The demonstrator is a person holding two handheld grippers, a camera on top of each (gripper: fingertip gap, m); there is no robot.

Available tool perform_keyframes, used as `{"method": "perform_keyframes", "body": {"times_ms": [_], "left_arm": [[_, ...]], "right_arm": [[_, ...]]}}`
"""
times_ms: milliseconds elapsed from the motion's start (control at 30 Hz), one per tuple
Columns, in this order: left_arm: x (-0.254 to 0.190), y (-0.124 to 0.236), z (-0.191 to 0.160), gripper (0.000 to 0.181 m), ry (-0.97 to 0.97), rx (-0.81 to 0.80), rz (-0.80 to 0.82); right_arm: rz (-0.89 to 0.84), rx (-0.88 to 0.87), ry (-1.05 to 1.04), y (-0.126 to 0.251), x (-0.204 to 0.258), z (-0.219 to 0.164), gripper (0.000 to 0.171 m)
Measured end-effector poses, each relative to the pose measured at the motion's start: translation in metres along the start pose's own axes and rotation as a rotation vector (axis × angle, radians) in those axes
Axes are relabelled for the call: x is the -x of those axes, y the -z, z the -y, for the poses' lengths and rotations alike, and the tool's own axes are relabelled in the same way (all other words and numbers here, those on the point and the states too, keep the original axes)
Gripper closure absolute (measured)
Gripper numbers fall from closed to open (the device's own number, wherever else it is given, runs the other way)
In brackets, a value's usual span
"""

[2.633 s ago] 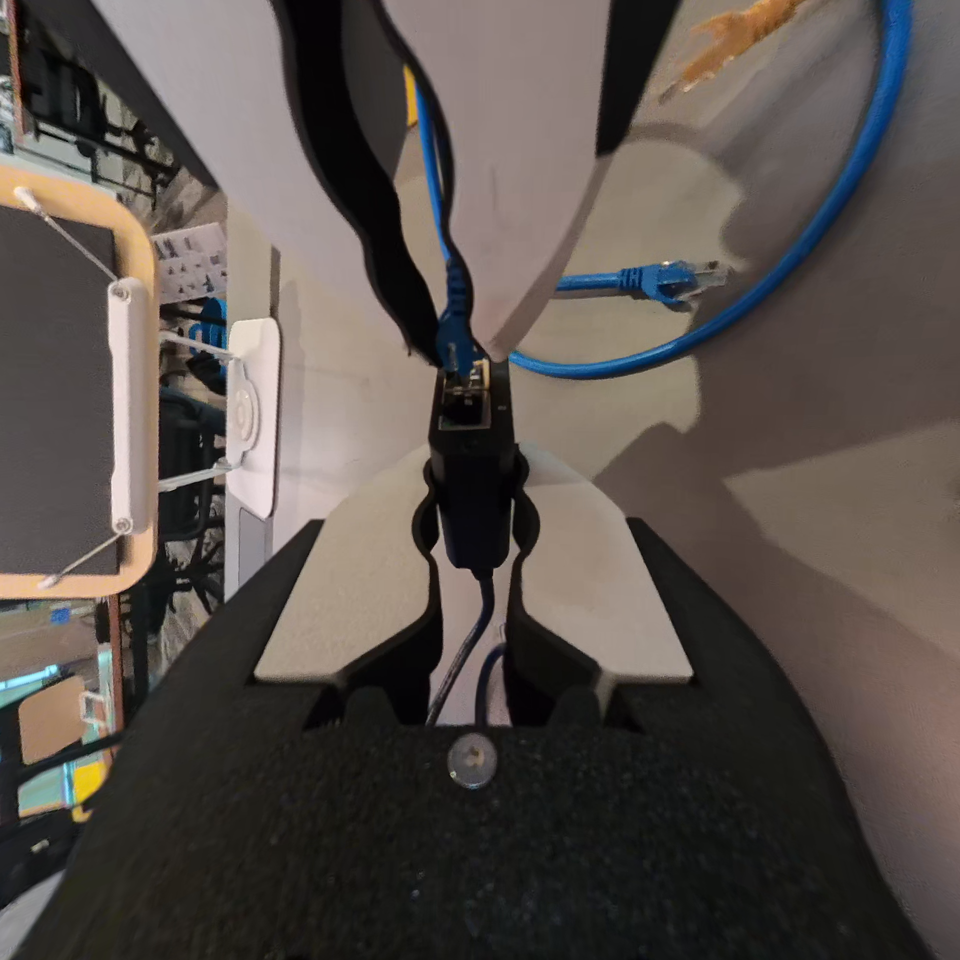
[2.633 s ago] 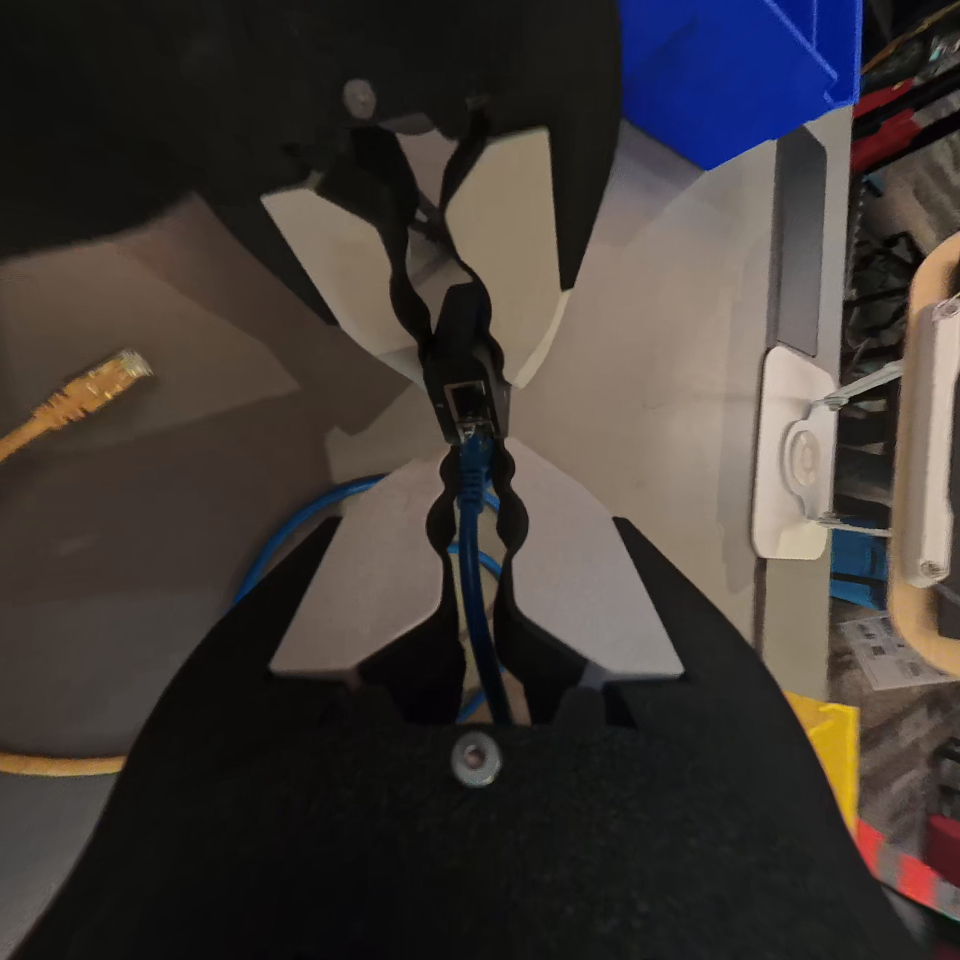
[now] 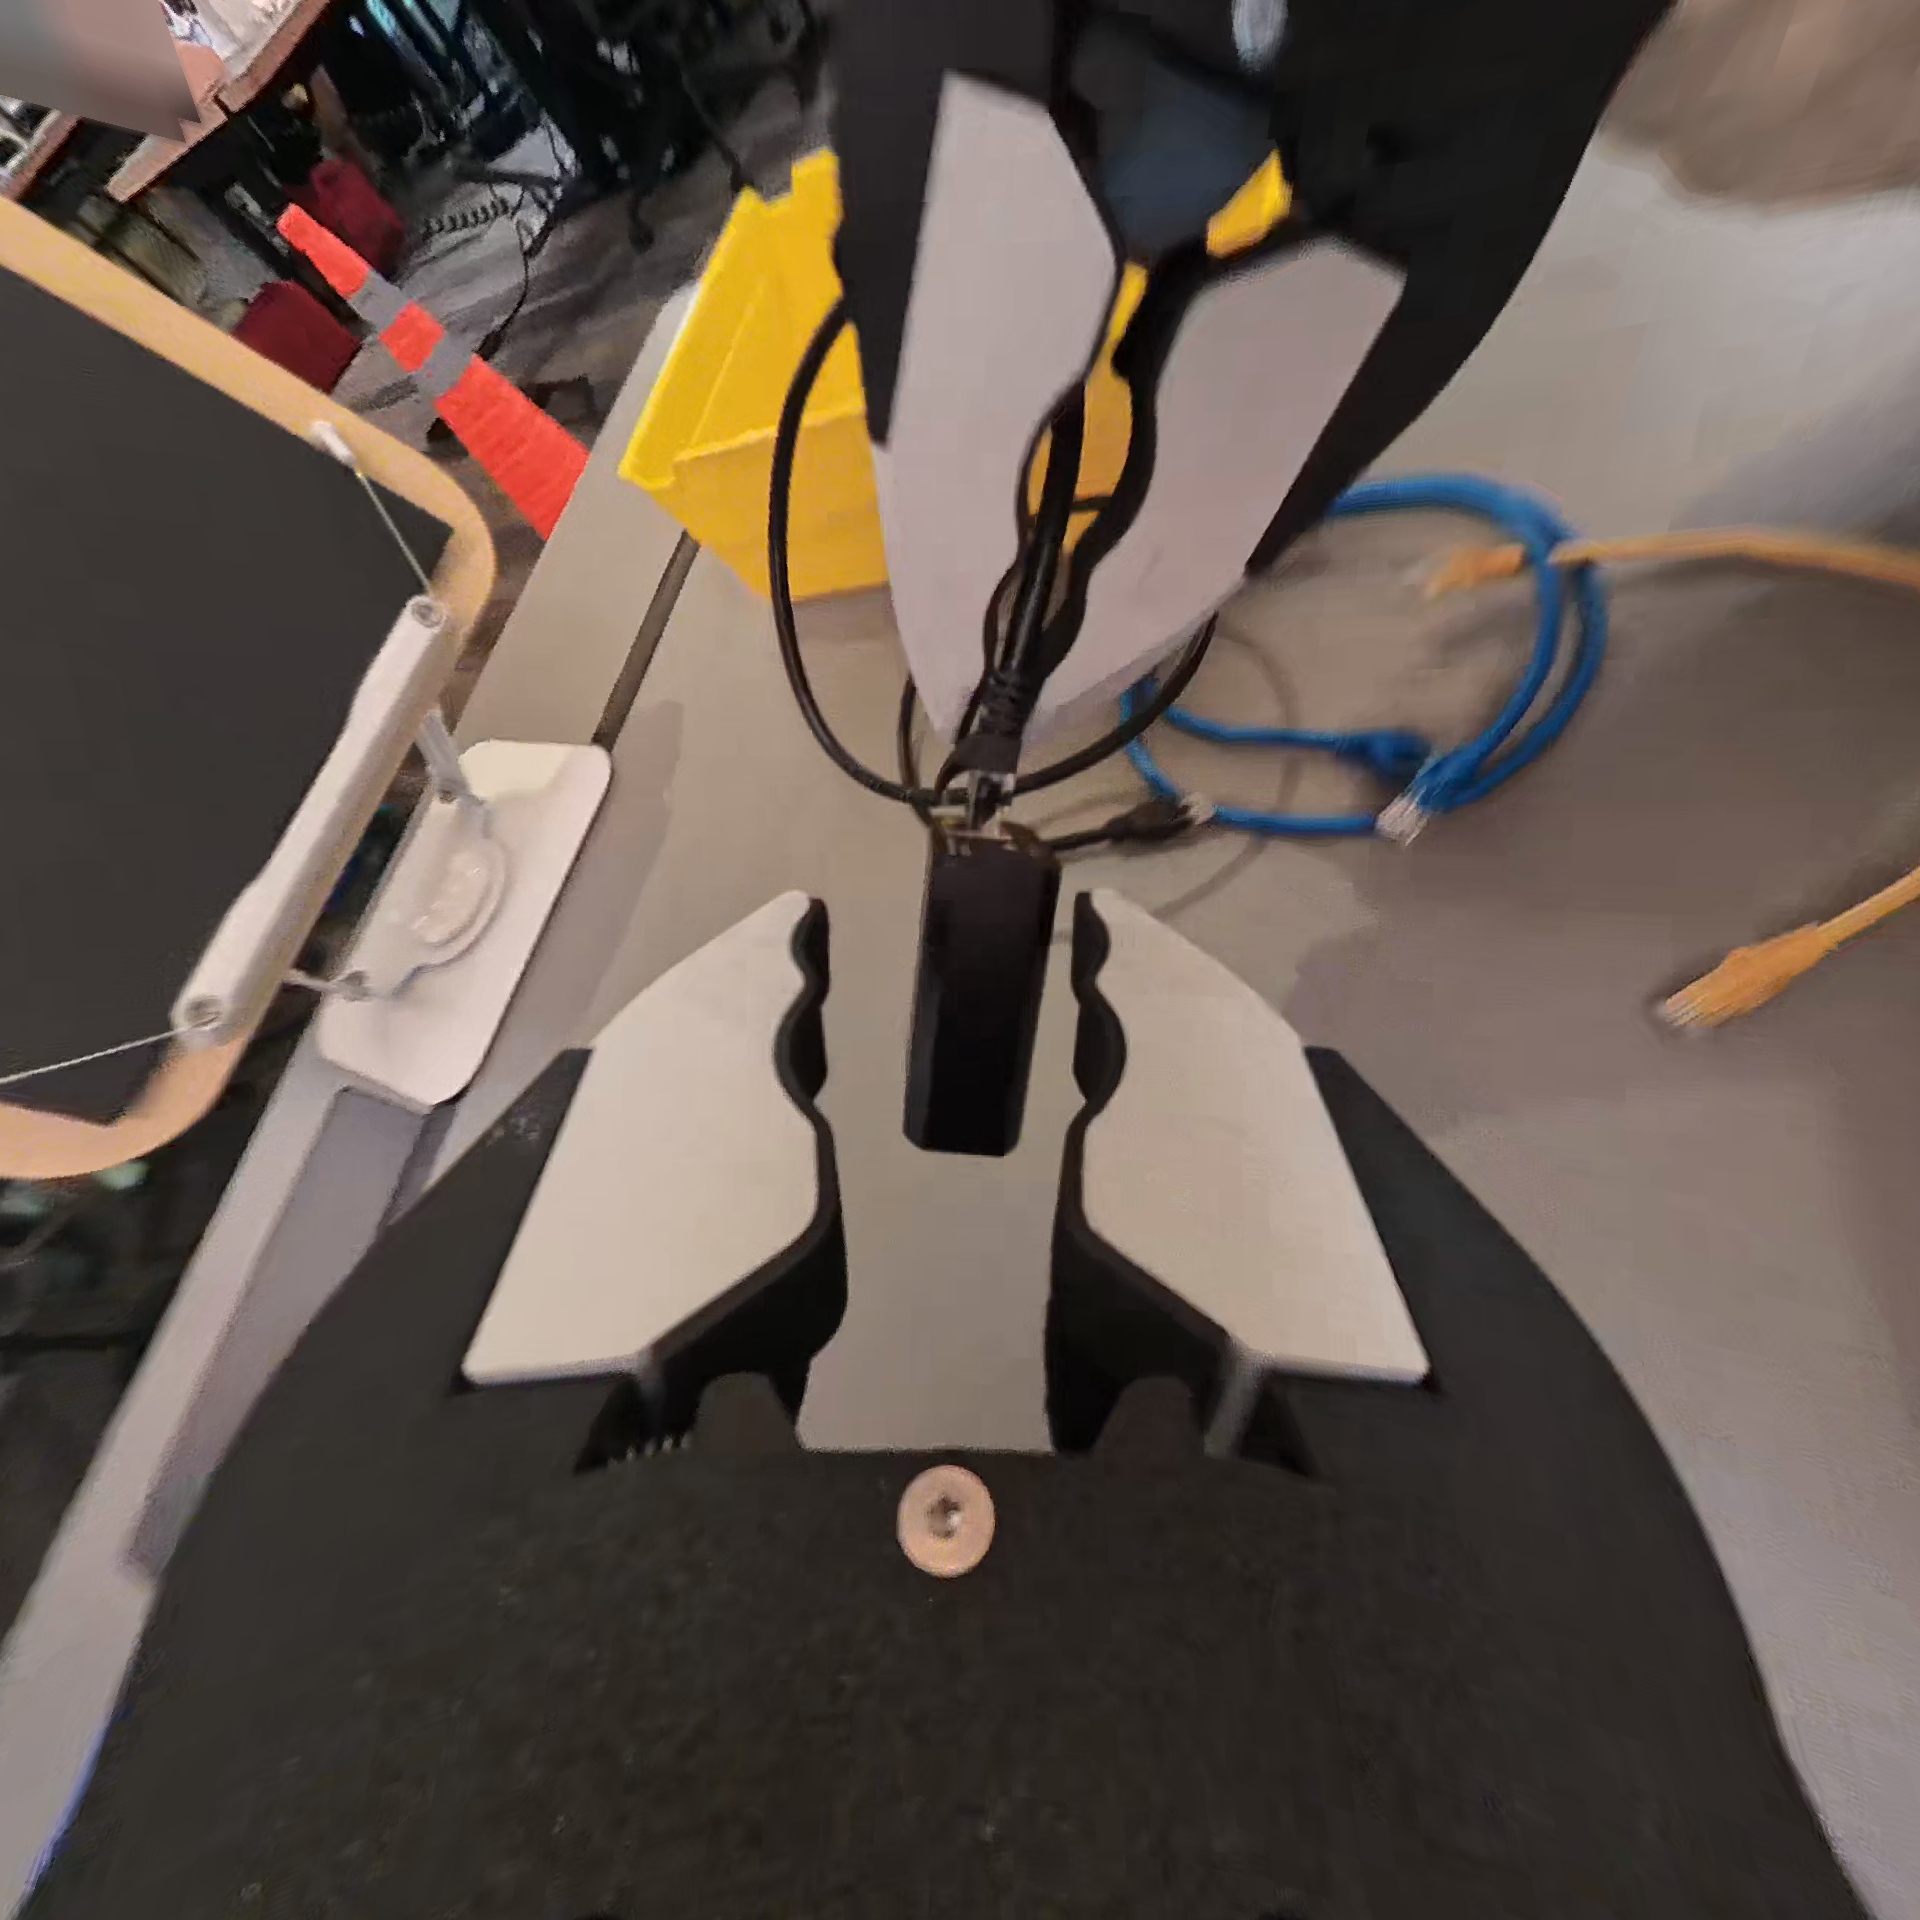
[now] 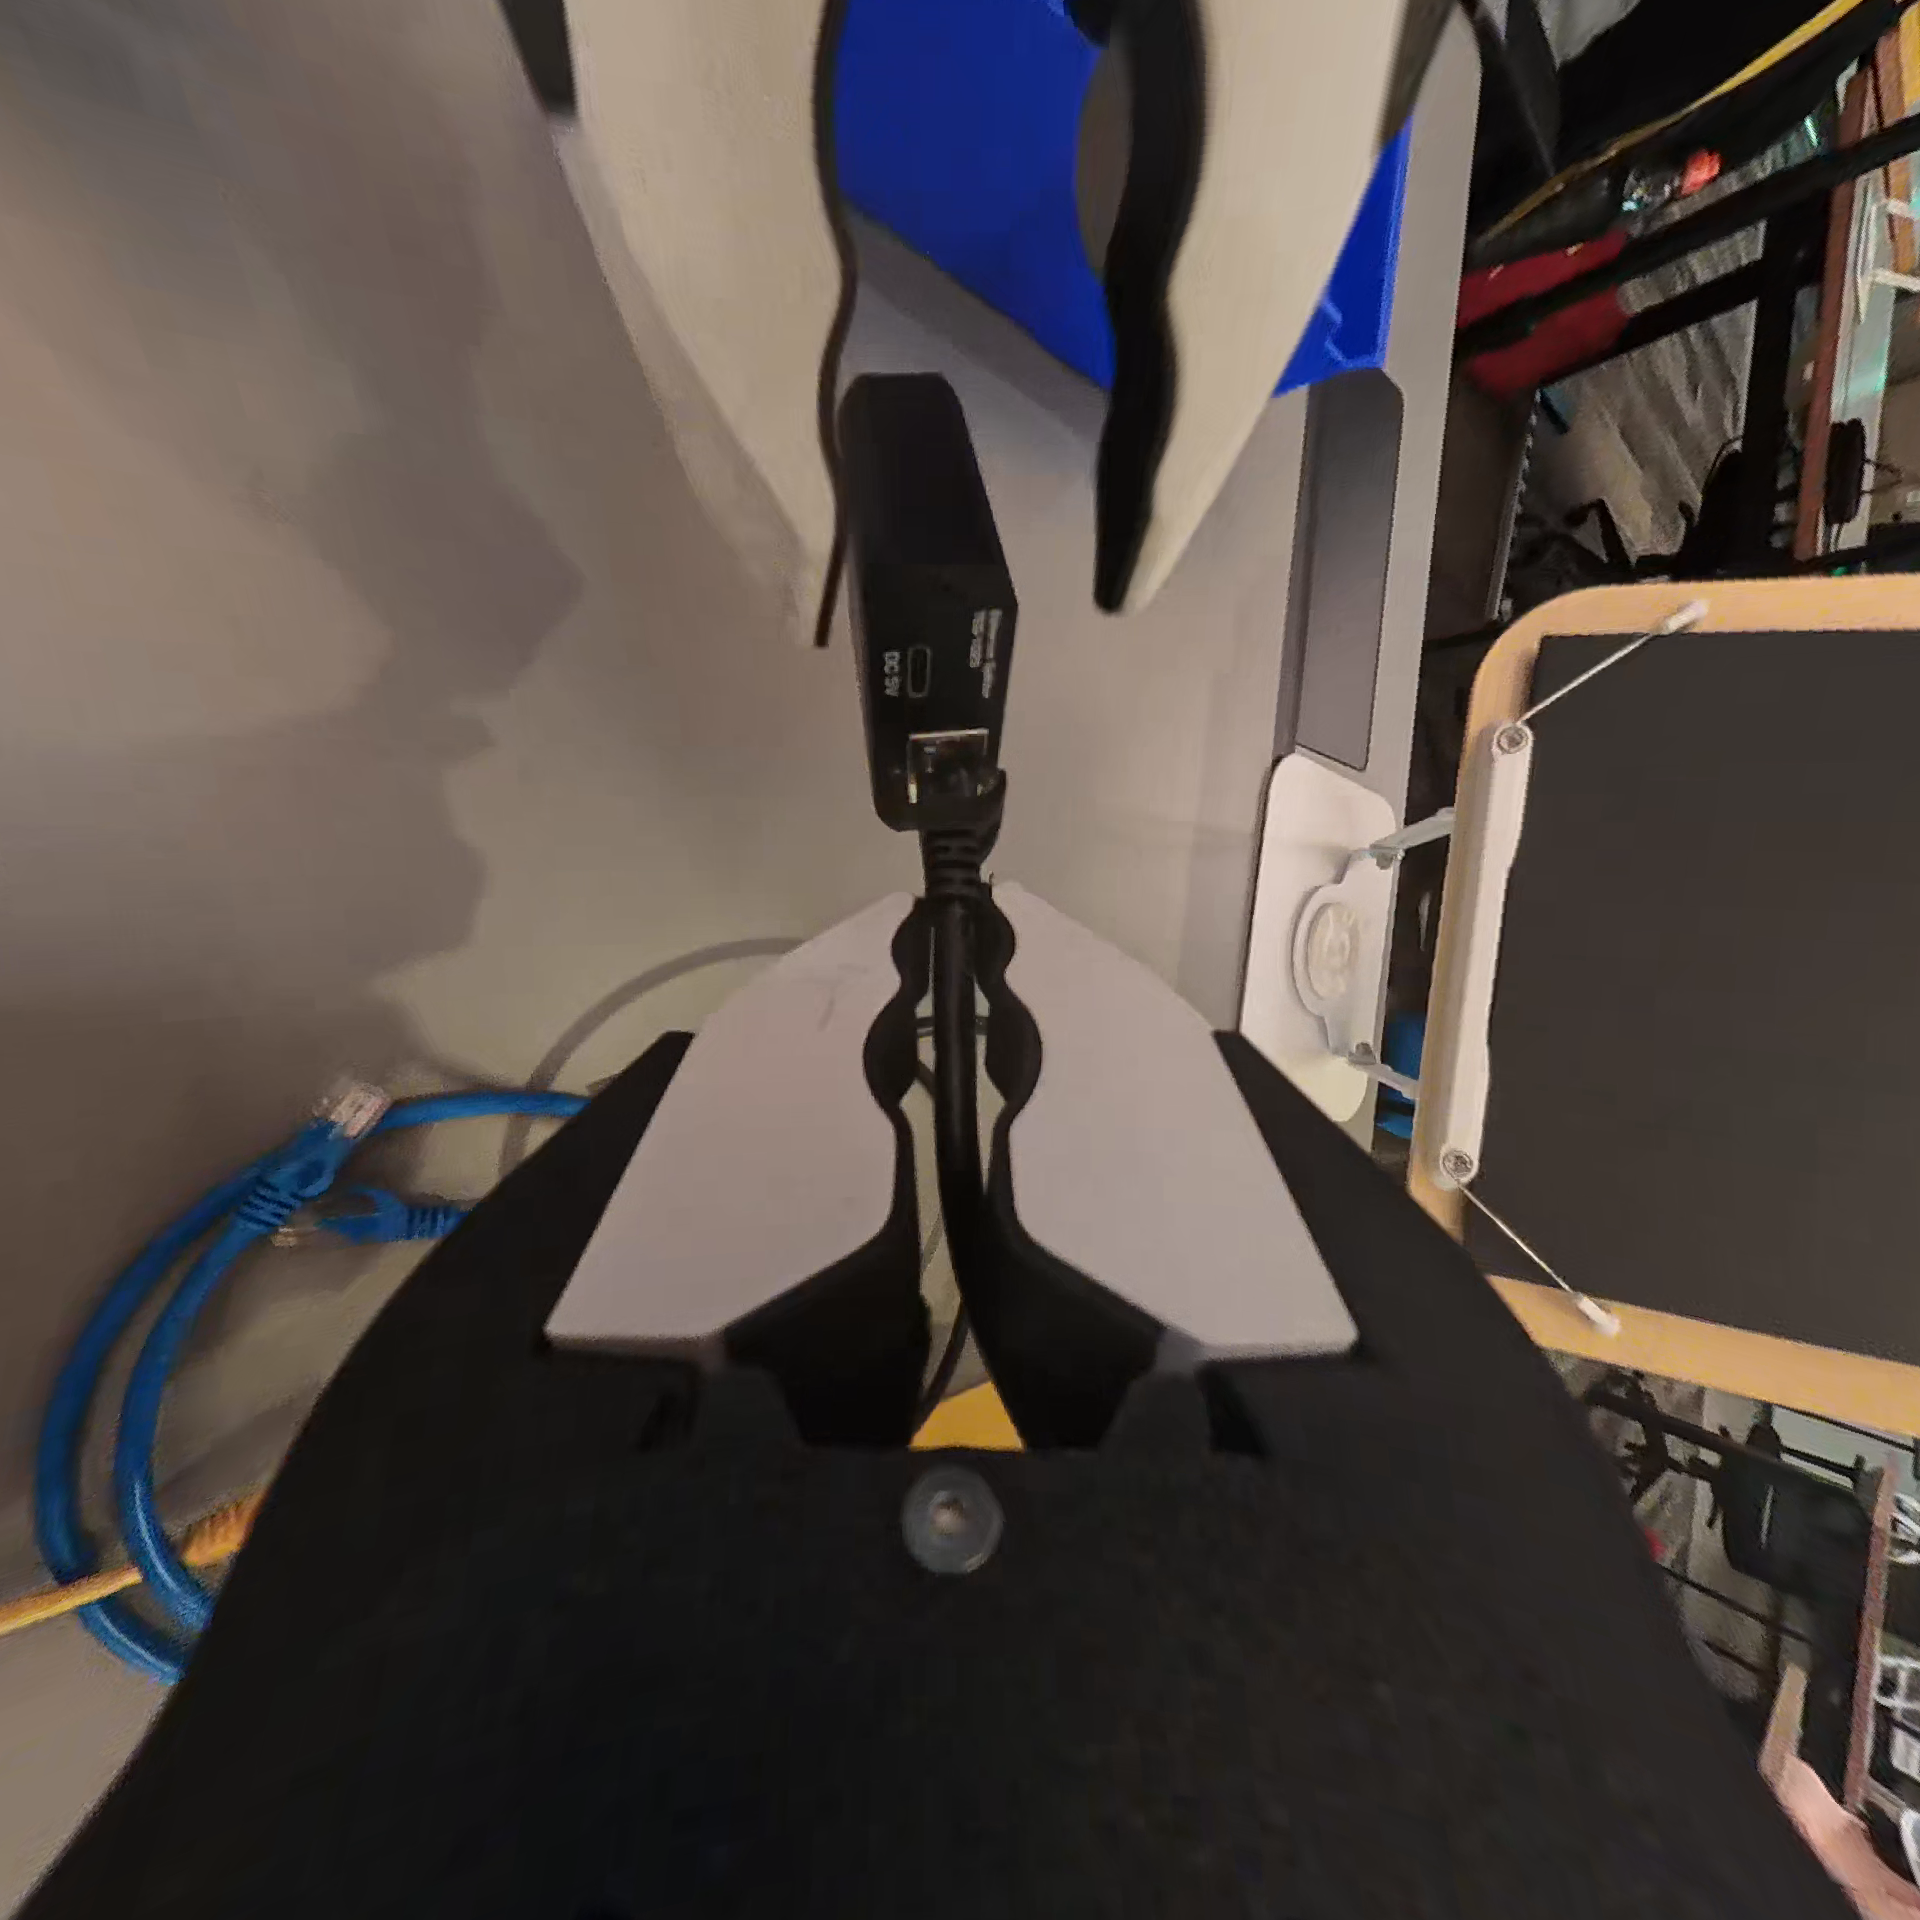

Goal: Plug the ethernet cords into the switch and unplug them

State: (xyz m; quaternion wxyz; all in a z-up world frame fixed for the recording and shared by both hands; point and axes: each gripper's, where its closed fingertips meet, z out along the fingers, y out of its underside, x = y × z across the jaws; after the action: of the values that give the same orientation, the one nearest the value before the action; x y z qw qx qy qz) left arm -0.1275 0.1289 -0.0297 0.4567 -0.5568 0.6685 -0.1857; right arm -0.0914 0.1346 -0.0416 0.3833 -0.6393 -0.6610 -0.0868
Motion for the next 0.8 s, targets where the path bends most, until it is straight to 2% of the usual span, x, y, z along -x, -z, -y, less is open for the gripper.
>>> {"method": "perform_keyframes", "body": {"times_ms": [133, 267, 467, 567, 733, 800], "left_arm": [[-0.002, -0.007, -0.017, 0.157, -0.117, 0.092, 0.050], [-0.001, -0.013, -0.022, 0.158, -0.216, 0.103, 0.098], [-0.004, -0.015, -0.014, 0.157, -0.216, 0.024, 0.153], [-0.004, -0.014, -0.015, 0.158, -0.200, 0.023, 0.193], [-0.009, -0.014, -0.017, 0.158, -0.370, 0.067, 0.331], [-0.012, -0.015, -0.018, 0.158, -0.430, 0.091, 0.365]], "right_arm": [[-0.003, -0.018, 0.009, 0.002, 0.000, 0.005, 0.163], [0.000, -0.030, 0.024, 0.002, 0.003, 0.007, 0.163], [0.018, -0.131, -0.076, 0.003, 0.005, 0.000, 0.162], [-0.054, -0.197, -0.140, 0.014, 0.000, 0.002, 0.146], [-0.127, -0.134, -0.012, 0.016, 0.011, 0.014, 0.139], [-0.136, -0.091, 0.067, 0.009, 0.015, 0.015, 0.146]]}}
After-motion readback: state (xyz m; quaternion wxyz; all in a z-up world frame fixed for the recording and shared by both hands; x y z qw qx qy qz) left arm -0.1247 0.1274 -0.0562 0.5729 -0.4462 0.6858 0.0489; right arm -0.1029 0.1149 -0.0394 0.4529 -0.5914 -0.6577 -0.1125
